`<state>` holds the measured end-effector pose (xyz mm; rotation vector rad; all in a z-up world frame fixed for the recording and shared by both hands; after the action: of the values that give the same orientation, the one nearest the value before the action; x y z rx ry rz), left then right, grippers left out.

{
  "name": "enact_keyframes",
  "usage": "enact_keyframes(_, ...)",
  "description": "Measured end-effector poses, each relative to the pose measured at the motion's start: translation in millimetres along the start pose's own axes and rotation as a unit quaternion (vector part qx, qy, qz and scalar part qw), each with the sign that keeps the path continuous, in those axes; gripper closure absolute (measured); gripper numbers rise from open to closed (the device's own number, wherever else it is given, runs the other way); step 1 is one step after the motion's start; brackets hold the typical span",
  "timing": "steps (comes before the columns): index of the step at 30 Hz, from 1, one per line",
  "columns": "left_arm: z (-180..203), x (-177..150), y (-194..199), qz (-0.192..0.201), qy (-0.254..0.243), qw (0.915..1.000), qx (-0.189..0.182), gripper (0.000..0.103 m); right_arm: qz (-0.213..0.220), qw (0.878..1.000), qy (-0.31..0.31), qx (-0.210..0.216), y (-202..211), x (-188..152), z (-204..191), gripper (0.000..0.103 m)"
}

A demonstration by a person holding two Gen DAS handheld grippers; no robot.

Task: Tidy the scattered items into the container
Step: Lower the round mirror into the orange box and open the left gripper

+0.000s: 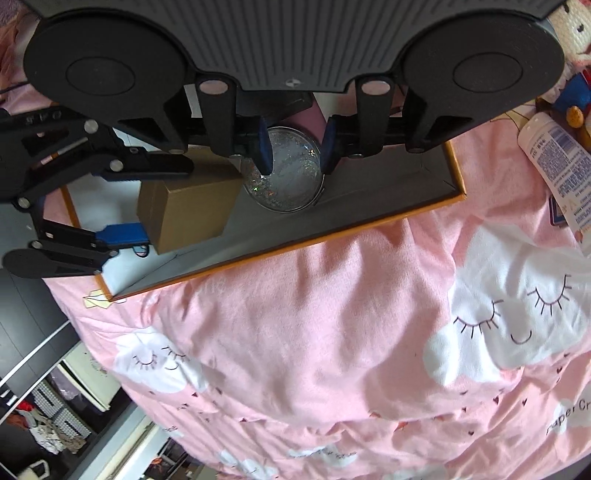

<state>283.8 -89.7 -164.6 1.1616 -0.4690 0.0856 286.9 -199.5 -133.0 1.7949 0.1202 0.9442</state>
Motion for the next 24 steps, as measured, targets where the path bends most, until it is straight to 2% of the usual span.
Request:
enact_keyframes(7, -11, 5, 16, 0.021, 0.021, 0.9995, 0.008, 0.072, 0.038, 0.999, 0.012, 0.020, -8, 10, -22, 0.041)
enact_keyframes(14, -17, 0, 19, 0.018, 0.050, 0.9986, -0.004, 0.072, 0.078, 0.996, 0.050, 0.004, -21, 9, -40, 0.041)
enact_keyframes(17, -13, -2, 18, 0.013, 0.048, 0.9987, -0.012, 0.072, 0.079, 0.995, 0.051, -0.017, -28, 2, -37, 0.041)
enact_keyframes(24, -7, -6, 14, 0.004, 0.046, 0.9988, -0.018, 0.072, 0.072, 0.997, 0.022, -0.016, -25, -6, -33, 0.040)
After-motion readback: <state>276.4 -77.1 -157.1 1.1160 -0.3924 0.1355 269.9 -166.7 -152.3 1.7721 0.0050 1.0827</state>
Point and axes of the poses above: each gripper's, at about its wrist camera, not at the fingertips, and y roughly against the way its jaws point, z to its right, x to its top, the point moved 10 cm from there along -y, roughly the way its jaws point
